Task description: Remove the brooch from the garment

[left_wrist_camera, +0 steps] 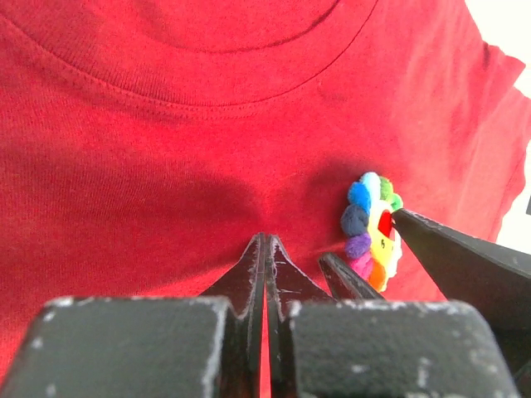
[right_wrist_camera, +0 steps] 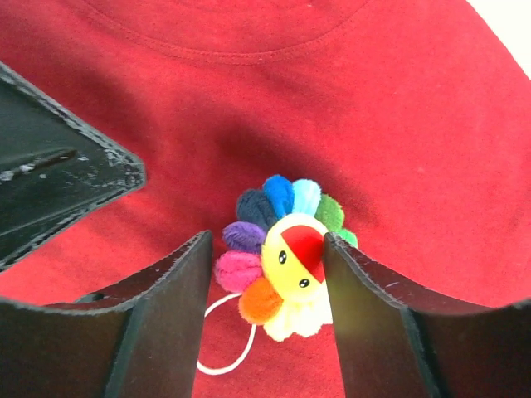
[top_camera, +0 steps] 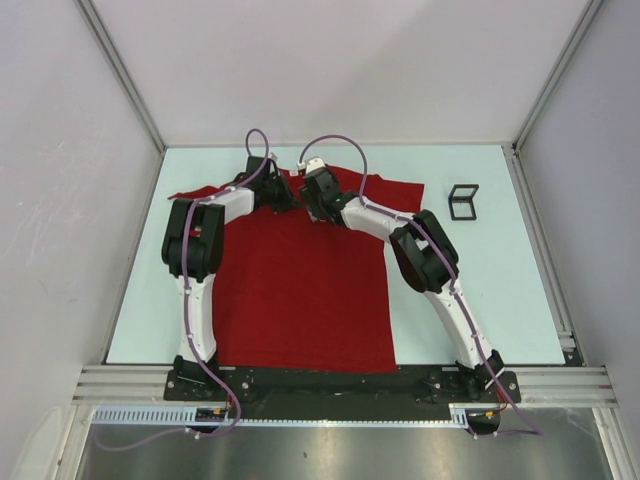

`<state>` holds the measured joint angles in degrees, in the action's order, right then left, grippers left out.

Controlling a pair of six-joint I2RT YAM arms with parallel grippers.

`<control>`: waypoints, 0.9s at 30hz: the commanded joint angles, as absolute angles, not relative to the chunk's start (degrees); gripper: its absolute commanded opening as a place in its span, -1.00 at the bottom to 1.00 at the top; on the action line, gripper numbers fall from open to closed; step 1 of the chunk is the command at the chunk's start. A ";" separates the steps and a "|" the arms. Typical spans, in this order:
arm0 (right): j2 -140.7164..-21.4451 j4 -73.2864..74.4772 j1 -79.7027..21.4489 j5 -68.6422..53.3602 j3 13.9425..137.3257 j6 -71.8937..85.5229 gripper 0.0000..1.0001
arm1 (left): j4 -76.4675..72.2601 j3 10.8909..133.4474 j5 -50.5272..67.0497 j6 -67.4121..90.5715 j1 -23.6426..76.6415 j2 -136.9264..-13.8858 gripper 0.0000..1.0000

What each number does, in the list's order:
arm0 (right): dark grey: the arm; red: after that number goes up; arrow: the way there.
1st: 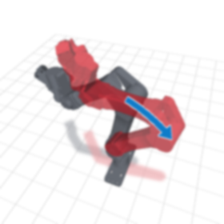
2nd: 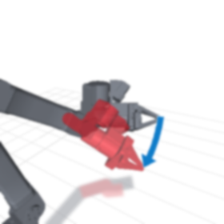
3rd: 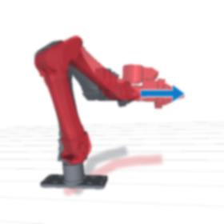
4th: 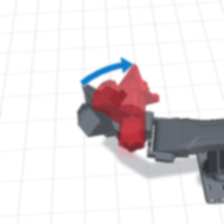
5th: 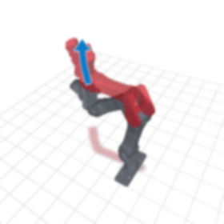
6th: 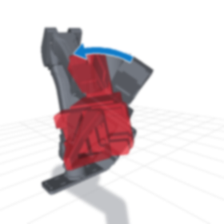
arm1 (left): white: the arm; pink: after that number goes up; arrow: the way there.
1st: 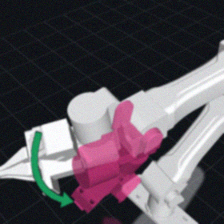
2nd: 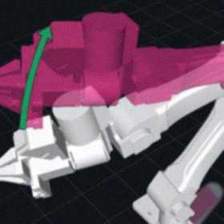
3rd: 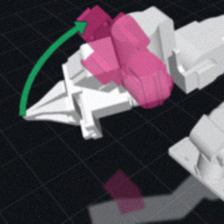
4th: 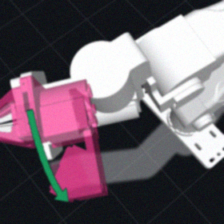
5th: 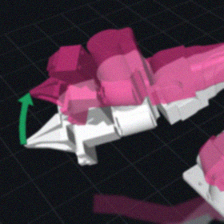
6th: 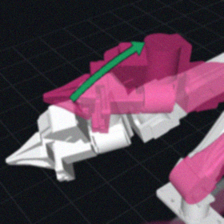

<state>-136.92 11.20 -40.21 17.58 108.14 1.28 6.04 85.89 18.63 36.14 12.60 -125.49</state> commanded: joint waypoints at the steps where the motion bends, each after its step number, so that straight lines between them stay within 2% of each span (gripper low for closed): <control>1: -138.52 13.45 -40.61 20.65 110.65 0.88 0.07 | 3.43 85.52 20.74 37.44 12.22 -125.42 -0.99; 3: -138.08 13.10 -40.34 21.44 110.48 1.14 -0.12 | 3.34 85.43 21.01 37.35 12.22 -125.42 -0.99; 9: -136.23 11.69 -39.11 20.57 109.60 2.90 -0.21 | 3.16 85.34 21.27 37.35 12.22 -125.33 -0.99; 11: -136.06 11.16 -38.85 20.22 109.60 3.60 -0.34 | 2.99 85.43 21.27 37.27 12.22 -125.16 -0.99; 12: -136.05 11.08 -38.33 19.17 109.60 4.13 -0.49 | 2.99 85.26 21.18 37.27 12.22 -125.07 -0.99; 14: -135.88 10.99 -37.88 17.67 109.43 5.09 -0.60 | 1.85 84.73 21.44 37.27 12.22 -124.72 -0.99; 15: -135.70 10.90 -37.71 17.41 109.16 5.88 -0.75 | 1.24 84.47 22.14 37.35 12.22 -124.28 -0.99; 19: -133.78 8.62 -37.01 16.61 106.79 7.12 -1.00 | -2.63 83.67 25.04 37.70 12.48 -124.19 -0.99; 27: -131.75 5.80 -33.84 6.95 103.98 10.90 -1.00 | -5.27 84.02 28.74 38.14 13.36 -124.98 -0.95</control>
